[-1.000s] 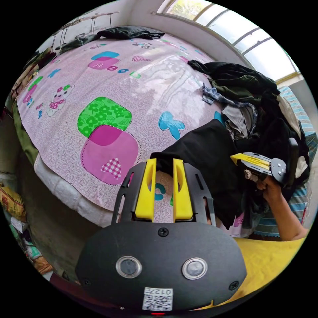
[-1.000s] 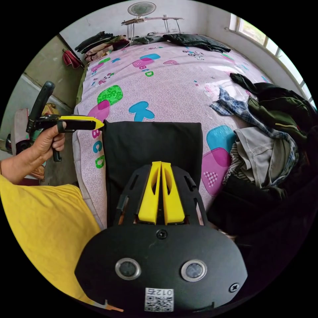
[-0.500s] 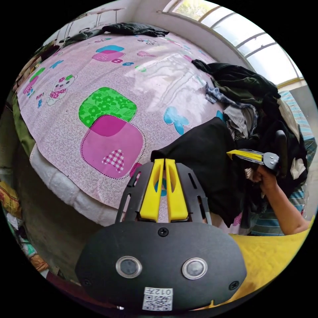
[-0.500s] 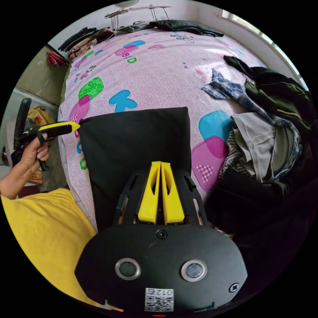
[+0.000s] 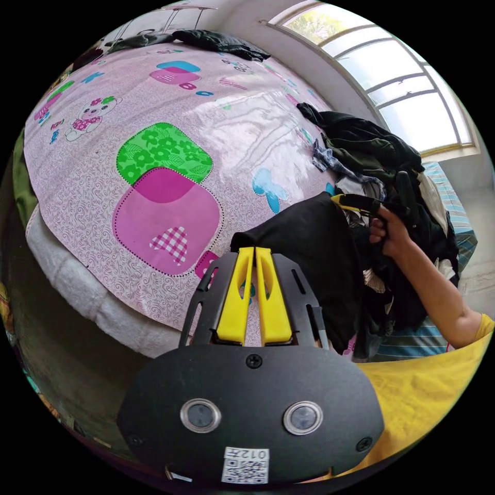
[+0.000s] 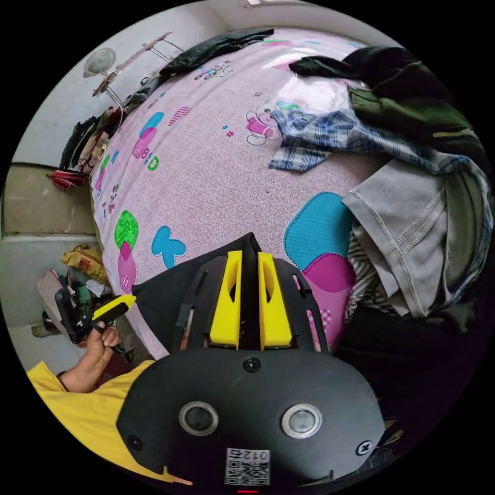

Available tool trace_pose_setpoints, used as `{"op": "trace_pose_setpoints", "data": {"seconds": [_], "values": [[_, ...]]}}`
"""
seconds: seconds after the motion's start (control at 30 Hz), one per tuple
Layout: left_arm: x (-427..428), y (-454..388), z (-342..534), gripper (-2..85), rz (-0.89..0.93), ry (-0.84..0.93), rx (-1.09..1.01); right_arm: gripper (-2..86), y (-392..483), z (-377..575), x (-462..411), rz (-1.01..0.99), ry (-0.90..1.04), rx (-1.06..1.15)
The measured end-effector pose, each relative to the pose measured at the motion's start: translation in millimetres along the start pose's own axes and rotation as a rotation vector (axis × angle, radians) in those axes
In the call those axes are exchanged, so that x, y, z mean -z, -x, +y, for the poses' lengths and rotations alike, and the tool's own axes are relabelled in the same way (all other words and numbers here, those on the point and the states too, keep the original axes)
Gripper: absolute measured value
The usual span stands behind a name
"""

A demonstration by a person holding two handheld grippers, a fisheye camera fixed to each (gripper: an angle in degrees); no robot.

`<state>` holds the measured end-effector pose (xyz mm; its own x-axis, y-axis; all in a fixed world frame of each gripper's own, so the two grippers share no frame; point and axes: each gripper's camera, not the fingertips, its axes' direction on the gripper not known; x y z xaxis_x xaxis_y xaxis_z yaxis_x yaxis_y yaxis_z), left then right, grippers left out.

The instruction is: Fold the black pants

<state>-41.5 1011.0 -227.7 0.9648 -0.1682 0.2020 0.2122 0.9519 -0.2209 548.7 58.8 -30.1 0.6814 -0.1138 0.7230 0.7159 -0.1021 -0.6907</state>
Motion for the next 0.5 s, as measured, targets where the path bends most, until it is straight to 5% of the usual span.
{"op": "trace_pose_setpoints", "data": {"seconds": [0.23,0.5], "values": [[9,1,16,0.1,0.030,-0.067,0.017,1.5,-39,-13,-6,-0.137,-0.005,-0.194],[25,2,34,0.2,0.030,-0.098,0.162,1.3,-39,-6,5,-0.105,-0.045,-0.126]]}}
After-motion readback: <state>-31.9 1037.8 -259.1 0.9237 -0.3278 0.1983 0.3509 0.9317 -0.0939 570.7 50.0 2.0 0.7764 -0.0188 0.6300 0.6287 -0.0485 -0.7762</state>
